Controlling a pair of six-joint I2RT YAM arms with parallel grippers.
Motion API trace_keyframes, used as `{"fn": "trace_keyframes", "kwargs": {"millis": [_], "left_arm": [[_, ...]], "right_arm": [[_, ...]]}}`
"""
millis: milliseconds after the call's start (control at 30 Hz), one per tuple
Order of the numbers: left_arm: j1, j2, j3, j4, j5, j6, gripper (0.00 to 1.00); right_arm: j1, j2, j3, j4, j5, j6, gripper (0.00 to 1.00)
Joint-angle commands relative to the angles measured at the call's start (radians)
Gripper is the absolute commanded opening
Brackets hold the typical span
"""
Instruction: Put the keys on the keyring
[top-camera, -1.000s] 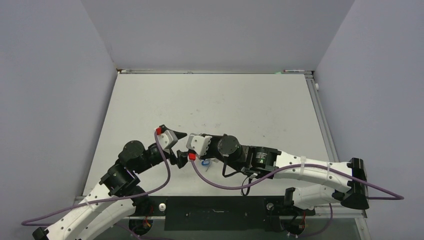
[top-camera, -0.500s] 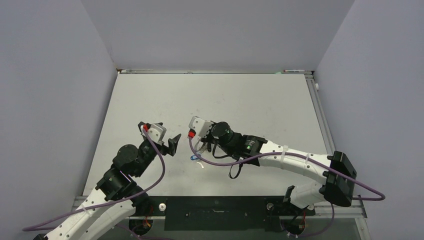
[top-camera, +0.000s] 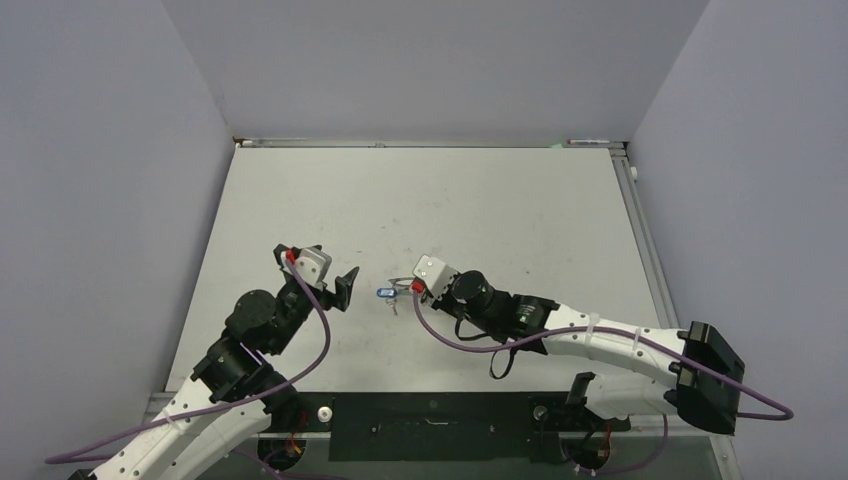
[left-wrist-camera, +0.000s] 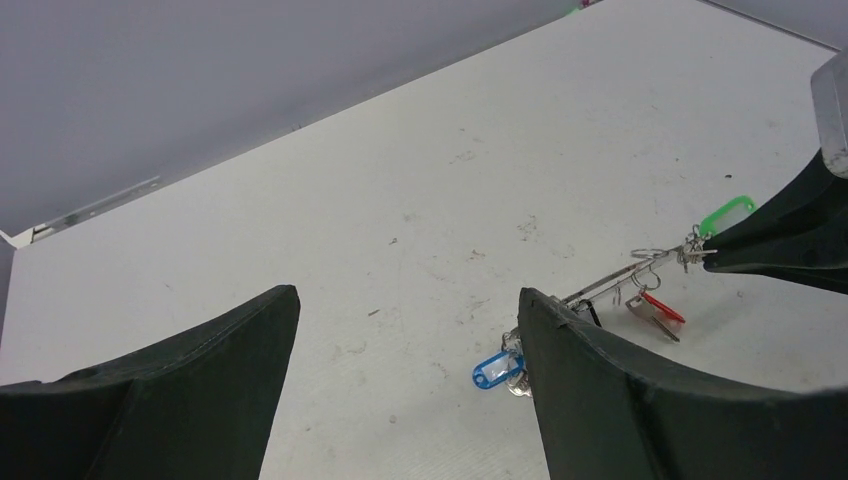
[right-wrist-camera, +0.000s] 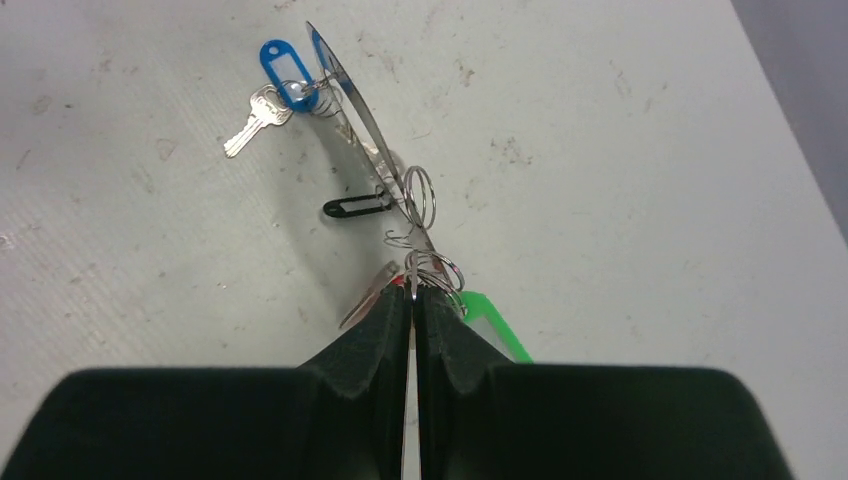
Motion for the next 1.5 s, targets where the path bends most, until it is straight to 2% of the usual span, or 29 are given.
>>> {"fn": "trace_keyframes", "kwargs": {"millis": [0,167,400,567,667,800,967,1067,1300,1467], "left_arm": [[0.011,-0.011,-0.001,0.027,0.003,0.005,0.78],[0.015,-0.014,0.0,0.021,-0.002,0.007,0.78],[0.017,-0.012,-0.001,0.019,-0.002,0.008,0.78],[0.017,-0.009,-0.001,0.023,0.006,0.008,0.78],[0.02,-0.007,-0.001,0.024,0.012,0.007,0.78],[0.02,-0.003,-0.002,0.024,0.011,0.004,0.78],[0.022,0.001,-0.001,0.022,-0.001,0.003,0.79],[0.022,-0.002,-0.001,0.016,-0.011,0.004,0.8],[0.022,-0.026,-0.005,0.016,-0.018,0.004,0.81],[0.022,-0.025,-0.005,0.017,-0.011,0.003,0.81]], "right_arm": [[-0.002,-0.029,-0.054,0.095,-0.084,0.166,0.05],[0.024,0.013,-0.102,0.117,-0.135,0.257,0.05],[0.023,0.087,-0.11,0.08,0.004,0.42,0.07],[-0.003,0.164,-0.049,-0.073,0.183,0.584,0.44],[-0.004,0.199,-0.005,-0.122,0.223,0.625,0.53],[-0.003,0.196,0.014,-0.1,0.201,0.636,0.54],[-0.003,0.179,-0.002,0.108,0.05,0.658,0.54],[-0.007,0.251,0.033,0.188,0.041,0.668,0.54],[-0.081,0.48,0.183,0.223,-0.017,0.654,0.58],[-0.114,0.585,0.254,0.236,-0.102,0.625,0.57]]}}
